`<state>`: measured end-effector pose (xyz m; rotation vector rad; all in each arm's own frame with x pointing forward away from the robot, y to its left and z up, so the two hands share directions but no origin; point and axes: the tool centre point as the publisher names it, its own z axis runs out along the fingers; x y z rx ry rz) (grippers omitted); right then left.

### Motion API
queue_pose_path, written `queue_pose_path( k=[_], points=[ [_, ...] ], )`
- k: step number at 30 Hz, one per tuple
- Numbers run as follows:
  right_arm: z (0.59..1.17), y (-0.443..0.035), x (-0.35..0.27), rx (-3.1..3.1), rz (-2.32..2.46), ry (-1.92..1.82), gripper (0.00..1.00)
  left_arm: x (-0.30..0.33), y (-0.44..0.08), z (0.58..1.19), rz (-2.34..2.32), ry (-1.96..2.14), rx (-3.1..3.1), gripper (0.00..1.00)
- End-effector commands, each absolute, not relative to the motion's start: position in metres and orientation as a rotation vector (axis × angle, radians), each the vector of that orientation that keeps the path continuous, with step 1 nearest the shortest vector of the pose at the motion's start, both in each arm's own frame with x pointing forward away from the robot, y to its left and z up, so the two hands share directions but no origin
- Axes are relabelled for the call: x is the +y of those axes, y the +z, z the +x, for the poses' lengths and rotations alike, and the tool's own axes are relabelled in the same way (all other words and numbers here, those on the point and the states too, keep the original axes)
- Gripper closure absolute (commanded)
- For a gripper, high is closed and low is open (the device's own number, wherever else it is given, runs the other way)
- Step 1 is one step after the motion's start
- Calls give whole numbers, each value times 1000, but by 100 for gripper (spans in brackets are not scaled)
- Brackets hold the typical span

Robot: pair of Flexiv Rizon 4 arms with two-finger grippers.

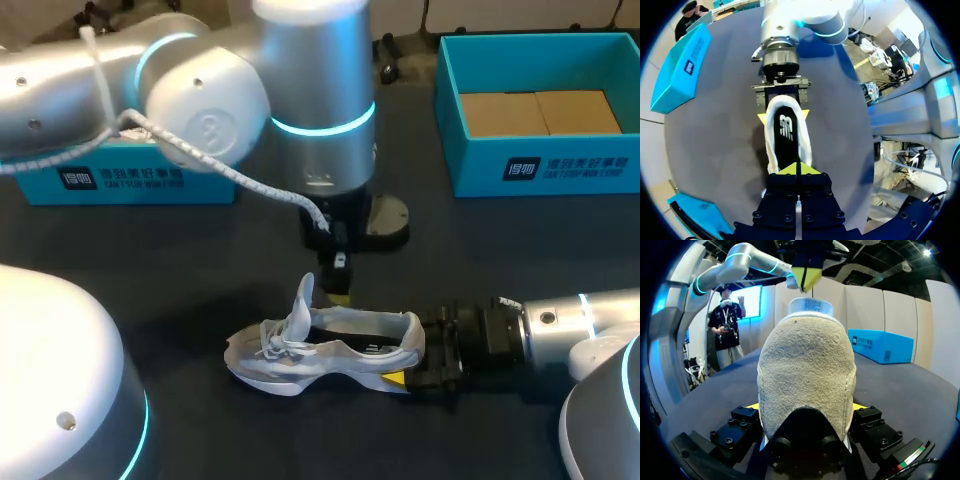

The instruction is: Take the shoe out of the shoebox, open the shoe tongue, remove and reinsert the insole, then place the shoe into the shoebox

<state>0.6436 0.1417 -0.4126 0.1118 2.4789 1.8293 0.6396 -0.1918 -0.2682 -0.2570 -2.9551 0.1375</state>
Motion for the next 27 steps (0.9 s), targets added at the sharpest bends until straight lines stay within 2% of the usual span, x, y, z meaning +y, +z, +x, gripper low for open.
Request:
queue_pose_path(
  k=[1,13,27],
  points=[
    [644,-411,143,2487,111,1823,100,-220,-295,643,-276,87,-2919,100],
    [644,-411,143,2487,111,1823,100,-222,-299,643,-258,42,-2941,100],
    [644,-411,143,2487,111,1823,100,-235,-358,640,-371,74,-2893,100]
  ],
)
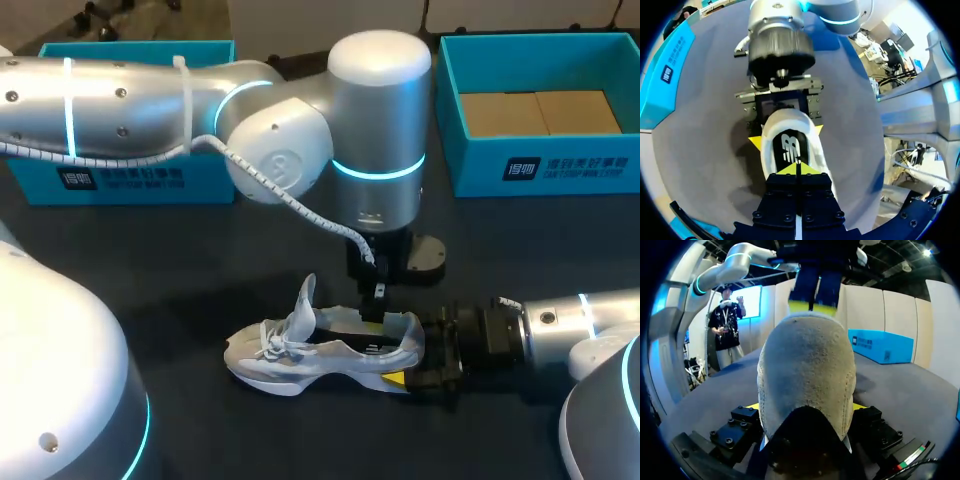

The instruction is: Take the shoe out of the shoebox, open the shoe tongue, remove and reinsert the insole, then place the shoe into the shoebox

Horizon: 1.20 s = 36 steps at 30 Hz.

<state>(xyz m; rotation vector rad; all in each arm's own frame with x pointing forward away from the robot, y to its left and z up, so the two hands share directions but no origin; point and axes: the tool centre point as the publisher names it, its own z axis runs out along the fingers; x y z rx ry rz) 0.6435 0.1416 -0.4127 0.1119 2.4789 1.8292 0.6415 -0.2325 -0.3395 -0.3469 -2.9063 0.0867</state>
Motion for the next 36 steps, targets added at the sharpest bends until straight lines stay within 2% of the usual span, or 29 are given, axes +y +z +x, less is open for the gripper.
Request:
queue_pose_path(
  k=[1,20,31,32,33,36],
  points=[
    [644,-411,143,2487,111,1823,100,-234,-362,639,-369,72,-2899,100],
    [644,-411,143,2487,111,1823,100,-188,-393,623,-315,30,-2859,100],
    [644,-411,143,2487,111,1823,100,-185,-398,613,-327,35,-2846,100],
    [644,-411,143,2487,111,1823,100,-185,-399,613,-323,35,-2849,92],
    [644,-411,143,2487,111,1823,100,-185,-400,613,-323,35,-2850,78],
    [644,-411,143,2487,111,1823,100,-185,-402,614,-318,36,-2851,78]
  ],
)
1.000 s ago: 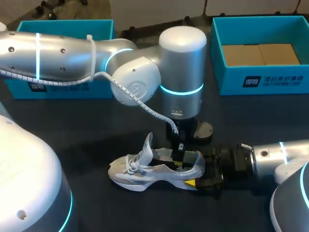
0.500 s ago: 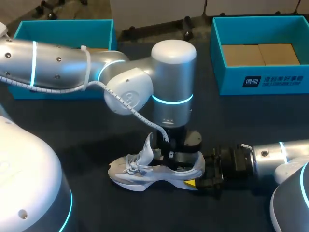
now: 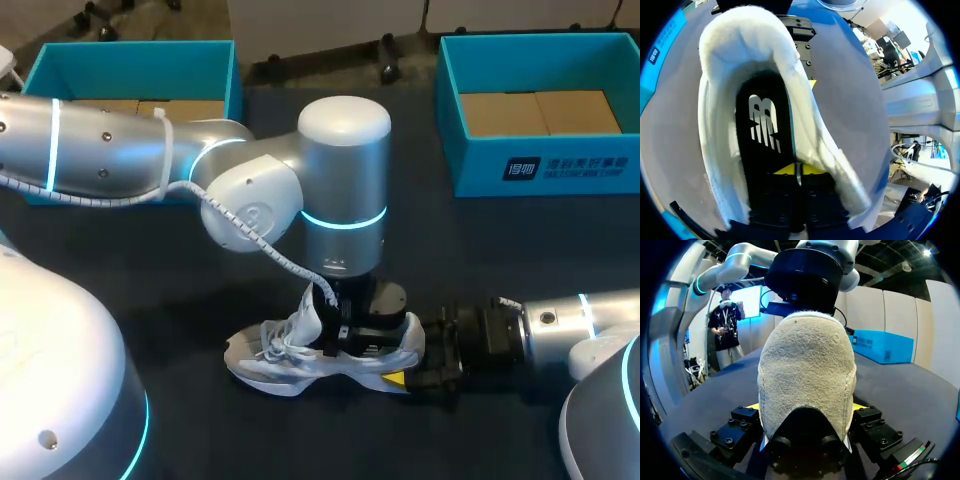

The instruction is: Take the shoe out of the shoebox, open the shoe tongue, remove and reinsert the insole, then place the shoe into the shoebox

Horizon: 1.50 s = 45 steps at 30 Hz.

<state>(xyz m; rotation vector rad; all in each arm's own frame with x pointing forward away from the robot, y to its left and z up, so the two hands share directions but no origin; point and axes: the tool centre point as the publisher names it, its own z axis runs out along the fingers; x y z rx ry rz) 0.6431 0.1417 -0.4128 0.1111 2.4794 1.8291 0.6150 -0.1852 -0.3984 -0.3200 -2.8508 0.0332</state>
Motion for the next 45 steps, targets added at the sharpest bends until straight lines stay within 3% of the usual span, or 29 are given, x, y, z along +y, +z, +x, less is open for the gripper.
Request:
queue_pose_path(
  k=[1,8,20,31,34,35,45],
  points=[
    [644,-411,143,2487,111,1823,100,-185,-403,614,-316,38,-2852,76],
    [644,-411,143,2487,111,1823,100,-186,-408,617,-295,31,-2922,69],
    [644,-411,143,2487,111,1823,100,-189,-426,629,-233,-3,-3064,71],
    [644,-411,143,2487,111,1823,100,-188,-424,654,-96,-50,-3128,82],
    [644,-411,143,2487,111,1823,100,-189,-424,658,-69,-72,-3150,89],
    [644,-411,143,2487,111,1823,100,-189,-425,659,-58,-78,-3154,100],
    [644,-411,143,2487,111,1823,100,-182,-409,661,-60,67,-3031,100]
  ],
)
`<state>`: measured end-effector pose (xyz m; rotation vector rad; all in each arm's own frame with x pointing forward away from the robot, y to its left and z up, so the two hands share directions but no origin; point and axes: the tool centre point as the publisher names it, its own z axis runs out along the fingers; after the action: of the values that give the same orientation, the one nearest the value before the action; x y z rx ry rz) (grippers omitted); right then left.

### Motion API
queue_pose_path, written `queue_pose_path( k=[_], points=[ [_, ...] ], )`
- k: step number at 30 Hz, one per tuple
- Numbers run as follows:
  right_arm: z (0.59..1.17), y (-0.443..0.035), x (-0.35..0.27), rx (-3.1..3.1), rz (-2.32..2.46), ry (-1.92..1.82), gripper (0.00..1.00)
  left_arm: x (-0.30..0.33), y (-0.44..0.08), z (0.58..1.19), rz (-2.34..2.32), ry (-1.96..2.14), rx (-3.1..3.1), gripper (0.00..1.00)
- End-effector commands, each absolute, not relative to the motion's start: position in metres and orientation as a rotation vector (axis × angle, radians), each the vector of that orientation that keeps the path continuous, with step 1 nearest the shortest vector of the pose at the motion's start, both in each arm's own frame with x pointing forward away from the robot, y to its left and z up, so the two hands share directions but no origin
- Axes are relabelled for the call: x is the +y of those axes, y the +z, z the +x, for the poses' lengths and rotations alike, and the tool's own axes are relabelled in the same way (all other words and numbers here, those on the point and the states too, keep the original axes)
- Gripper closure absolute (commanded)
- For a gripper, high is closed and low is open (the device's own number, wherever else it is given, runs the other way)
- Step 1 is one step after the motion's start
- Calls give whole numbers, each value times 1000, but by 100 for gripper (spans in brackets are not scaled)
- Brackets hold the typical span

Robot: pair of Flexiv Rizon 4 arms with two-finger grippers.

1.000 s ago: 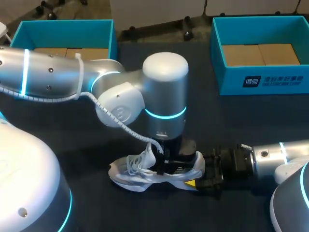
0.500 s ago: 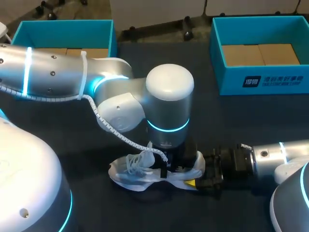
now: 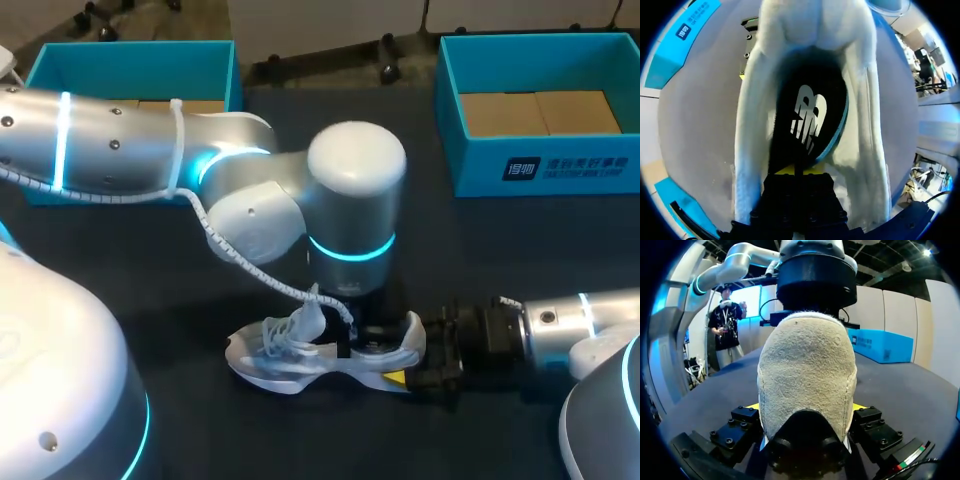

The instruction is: Take the shoe out of the shoebox, open the shoe tongue, remove and reinsert the insole, then place the shoe into the shoebox

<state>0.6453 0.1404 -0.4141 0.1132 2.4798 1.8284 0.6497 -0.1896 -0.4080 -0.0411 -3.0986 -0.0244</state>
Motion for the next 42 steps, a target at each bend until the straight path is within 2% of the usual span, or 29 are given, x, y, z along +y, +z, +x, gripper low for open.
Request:
queue_pose_path(
  k=[1,23,42],
  points=[
    [644,-411,143,2487,111,1823,100,-180,-405,660,-69,94,-3007,100],
    [644,-411,143,2487,111,1823,100,-168,-360,639,-215,395,-2853,100],
    [644,-411,143,2487,111,1823,100,-183,-339,645,-29,601,-2918,100]
  ],
)
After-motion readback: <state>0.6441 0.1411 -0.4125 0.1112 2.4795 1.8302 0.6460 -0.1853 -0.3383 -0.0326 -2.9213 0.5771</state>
